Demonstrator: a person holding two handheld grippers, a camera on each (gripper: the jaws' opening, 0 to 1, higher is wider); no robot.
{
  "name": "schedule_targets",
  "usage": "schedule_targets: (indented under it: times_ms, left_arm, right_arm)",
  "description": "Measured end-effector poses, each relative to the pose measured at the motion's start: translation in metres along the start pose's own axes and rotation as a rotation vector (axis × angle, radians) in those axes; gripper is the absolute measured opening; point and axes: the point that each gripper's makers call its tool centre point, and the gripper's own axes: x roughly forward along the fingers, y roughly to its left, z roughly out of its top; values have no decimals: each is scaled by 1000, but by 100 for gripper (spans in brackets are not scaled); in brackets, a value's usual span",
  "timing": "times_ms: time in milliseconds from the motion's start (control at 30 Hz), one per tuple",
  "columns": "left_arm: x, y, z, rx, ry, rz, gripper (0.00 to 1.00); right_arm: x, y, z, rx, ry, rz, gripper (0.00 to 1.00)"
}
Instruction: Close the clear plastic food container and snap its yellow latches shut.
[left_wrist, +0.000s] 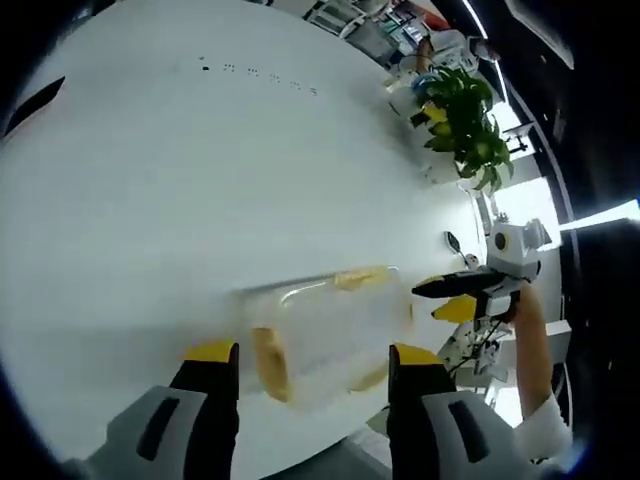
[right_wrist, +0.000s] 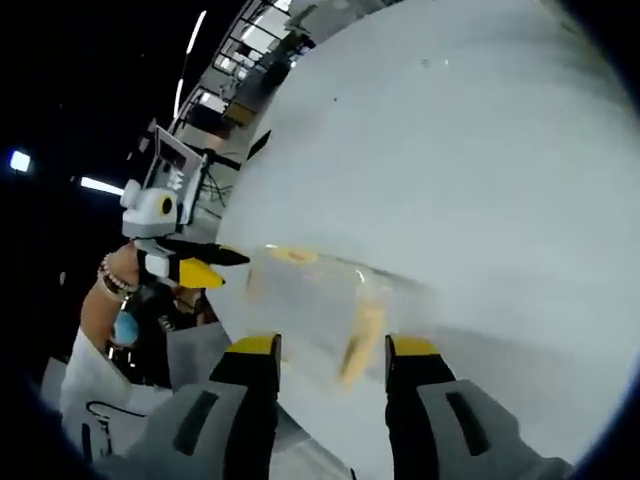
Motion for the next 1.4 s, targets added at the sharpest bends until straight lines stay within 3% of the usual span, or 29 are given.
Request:
schedule_targets:
  times_ms: [167,300,333,767,1000,1100,1133,1400]
  left_arm:
    - [5,0,-3,0,19,7,54]
    - [7,4,-3,6,25,17,55]
    - [7,4,-3,-2,26,18,55]
    - [16,3,-10,24,73,40,52]
    - [17,15,-11,27,84,105,38]
    - [20,23,-12,108,90,157,30]
    - [21,18,-13,80,89,147,30]
    - [22,18,-12,88,99,153,29]
  right_arm:
    - [11,-2,-8,-29,30,-41,34]
    - [15,-15,-6,-97,58,-103,21]
    - [15,-11,-3,-63,41,-80,22]
    - [15,-16,2,-51,45,-58,21]
    - [16,-15,2,-56,50,-68,20]
    - [17,-15,2,-55,56,-70,20]
    - [17,-16,2,-51,59,-70,20]
    - [18,-15,0,-29,61,-53,19]
